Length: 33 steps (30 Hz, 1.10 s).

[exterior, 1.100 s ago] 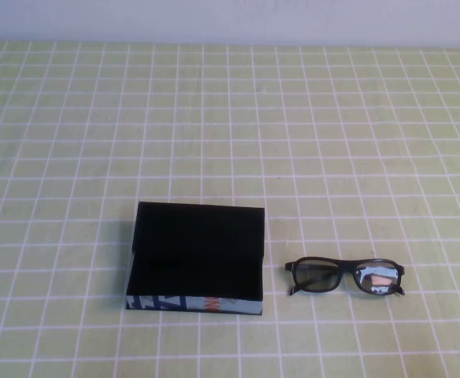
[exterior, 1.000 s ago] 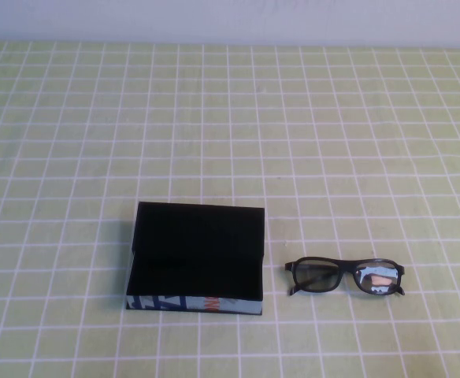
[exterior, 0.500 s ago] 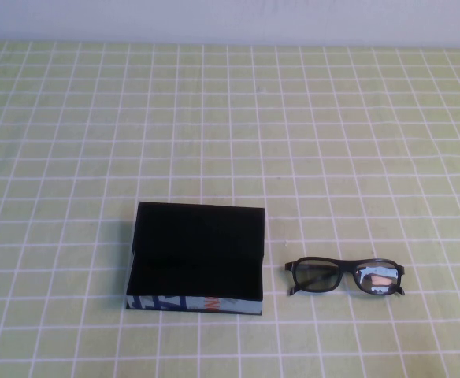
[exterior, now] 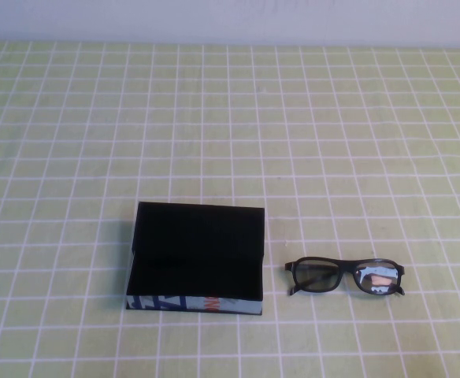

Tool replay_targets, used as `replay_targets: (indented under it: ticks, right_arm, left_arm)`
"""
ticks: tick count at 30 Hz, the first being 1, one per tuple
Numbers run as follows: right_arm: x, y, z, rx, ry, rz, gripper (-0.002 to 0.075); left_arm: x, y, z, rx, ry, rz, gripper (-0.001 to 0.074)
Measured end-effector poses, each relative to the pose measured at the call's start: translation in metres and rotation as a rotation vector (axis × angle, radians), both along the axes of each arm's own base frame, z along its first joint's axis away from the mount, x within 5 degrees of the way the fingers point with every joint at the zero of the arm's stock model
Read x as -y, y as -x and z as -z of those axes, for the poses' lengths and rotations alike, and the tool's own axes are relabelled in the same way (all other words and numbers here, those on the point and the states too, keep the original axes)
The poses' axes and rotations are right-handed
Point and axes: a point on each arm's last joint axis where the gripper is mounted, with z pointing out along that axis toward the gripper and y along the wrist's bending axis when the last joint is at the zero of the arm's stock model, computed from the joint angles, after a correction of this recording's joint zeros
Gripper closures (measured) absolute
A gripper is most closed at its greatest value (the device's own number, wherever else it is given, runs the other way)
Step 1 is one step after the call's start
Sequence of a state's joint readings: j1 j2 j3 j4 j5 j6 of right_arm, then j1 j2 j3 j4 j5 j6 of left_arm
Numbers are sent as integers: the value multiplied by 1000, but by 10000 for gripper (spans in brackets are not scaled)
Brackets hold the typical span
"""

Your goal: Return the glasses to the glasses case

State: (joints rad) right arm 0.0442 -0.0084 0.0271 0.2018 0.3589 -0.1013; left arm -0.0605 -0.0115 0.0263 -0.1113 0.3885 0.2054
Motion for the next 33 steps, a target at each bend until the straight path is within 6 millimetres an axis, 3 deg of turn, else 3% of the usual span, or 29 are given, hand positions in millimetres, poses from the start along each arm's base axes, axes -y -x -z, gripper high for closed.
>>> replay_targets:
  ticks: [18, 26, 33]
  right_arm:
    - [0, 0, 0, 2, -15, 0, 737]
    - [-4, -1, -7, 42, -230, 6, 737]
    - [3, -4, -25, 207, -558, 105, 737]
  left_arm:
    - [0, 0, 0, 0, 0, 0, 737]
    - [0, 0, 0, 0, 0, 0, 737]
    - [0, 0, 0, 0, 0, 0, 737]
